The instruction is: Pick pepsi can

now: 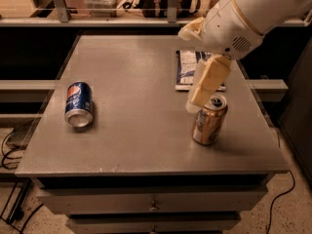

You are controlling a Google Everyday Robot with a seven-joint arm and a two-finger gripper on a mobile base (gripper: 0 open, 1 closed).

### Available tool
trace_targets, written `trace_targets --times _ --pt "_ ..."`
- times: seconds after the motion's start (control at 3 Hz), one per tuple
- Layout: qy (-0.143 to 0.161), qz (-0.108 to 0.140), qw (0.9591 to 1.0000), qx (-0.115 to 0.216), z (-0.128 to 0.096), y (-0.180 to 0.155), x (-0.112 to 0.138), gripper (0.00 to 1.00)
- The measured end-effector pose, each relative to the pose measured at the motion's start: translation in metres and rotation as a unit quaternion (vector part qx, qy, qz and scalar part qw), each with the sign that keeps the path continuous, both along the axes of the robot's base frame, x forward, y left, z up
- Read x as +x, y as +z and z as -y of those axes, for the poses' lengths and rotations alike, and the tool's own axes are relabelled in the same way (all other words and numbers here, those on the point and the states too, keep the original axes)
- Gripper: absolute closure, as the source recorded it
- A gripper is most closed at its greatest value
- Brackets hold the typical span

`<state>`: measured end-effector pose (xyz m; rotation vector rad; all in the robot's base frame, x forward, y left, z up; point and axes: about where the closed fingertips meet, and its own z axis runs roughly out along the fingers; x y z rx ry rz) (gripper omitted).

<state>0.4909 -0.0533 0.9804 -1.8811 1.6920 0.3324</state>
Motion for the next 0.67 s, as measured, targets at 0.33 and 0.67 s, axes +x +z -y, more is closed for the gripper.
trace_targets --times 0.33,0.67 --pt "0.023 -0.002 0.9995 0.022 -0.022 -0.009 0.01 0.0" --pt "0.066 -0.014 0.9967 0.045 -0.056 -0.025 0.02 0.0"
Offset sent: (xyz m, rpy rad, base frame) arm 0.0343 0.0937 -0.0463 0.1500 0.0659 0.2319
